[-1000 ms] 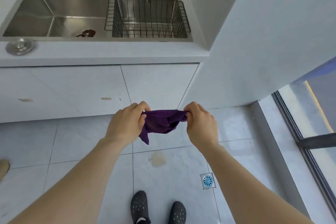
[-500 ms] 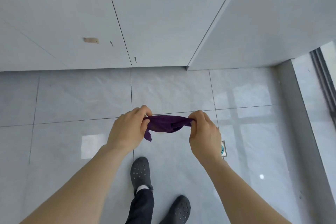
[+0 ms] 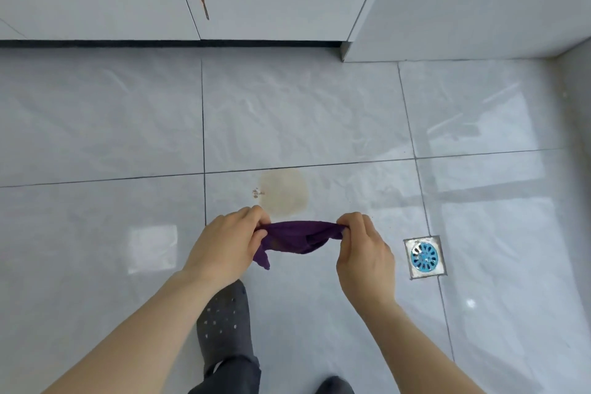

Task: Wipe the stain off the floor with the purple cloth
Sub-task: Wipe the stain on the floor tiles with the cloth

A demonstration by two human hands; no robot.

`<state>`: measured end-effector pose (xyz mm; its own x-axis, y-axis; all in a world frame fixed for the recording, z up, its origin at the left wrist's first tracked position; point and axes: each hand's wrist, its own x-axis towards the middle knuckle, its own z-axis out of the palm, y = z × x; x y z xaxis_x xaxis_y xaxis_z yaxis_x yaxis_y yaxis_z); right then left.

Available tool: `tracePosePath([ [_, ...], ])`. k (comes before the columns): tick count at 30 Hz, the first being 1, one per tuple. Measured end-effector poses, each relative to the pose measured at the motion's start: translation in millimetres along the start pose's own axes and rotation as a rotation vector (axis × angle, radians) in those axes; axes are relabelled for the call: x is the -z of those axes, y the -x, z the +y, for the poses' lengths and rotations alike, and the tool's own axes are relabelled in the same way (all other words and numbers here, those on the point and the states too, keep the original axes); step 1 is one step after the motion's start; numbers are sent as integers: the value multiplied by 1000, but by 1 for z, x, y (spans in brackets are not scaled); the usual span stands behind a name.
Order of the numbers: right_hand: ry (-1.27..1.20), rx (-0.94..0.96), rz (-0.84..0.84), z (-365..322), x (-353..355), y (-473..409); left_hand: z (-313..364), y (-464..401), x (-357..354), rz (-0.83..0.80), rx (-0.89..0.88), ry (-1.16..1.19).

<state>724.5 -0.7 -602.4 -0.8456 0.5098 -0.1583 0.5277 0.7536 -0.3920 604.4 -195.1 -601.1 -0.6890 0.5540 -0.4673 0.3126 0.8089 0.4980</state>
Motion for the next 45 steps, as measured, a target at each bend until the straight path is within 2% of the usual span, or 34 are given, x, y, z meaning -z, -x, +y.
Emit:
tracePosePath([
  [9, 54, 32, 67, 46, -124, -30, -68, -67, -84, 59, -38, 4],
  [14, 13, 0, 166, 61, -152, -51, -82, -91, -119, 117, -75, 62],
  [21, -122, -14, 357, 54, -176, -80, -85, -108, -144, 163, -24, 244],
  [23, -134, 83, 330, 41, -182, -72, -85, -110, -145, 152, -51, 294],
  [25, -87, 159, 201, 27, -198, -55, -89, -113, -143, 194, -60, 312],
  [27, -21, 171, 80, 12, -220, -42, -102, -119, -137, 355, -36, 249],
  [29, 25, 103, 9, 2, -239, -44, -120, -127, -131, 517, -10, 123],
  [31, 66, 44, -13, -3, -251, -55, -143, -139, -128, 570, 17, -15],
  [36, 127, 25, 18, 5, -266, -70, -183, -161, -138, 460, 94, -218],
  [41, 45, 111, 107, 21, -273, -86, -188, -166, -142, 446, 104, -227],
  [45, -122, 200, 162, 28, -268, -119, -189, -166, -141, 448, 98, -216],
])
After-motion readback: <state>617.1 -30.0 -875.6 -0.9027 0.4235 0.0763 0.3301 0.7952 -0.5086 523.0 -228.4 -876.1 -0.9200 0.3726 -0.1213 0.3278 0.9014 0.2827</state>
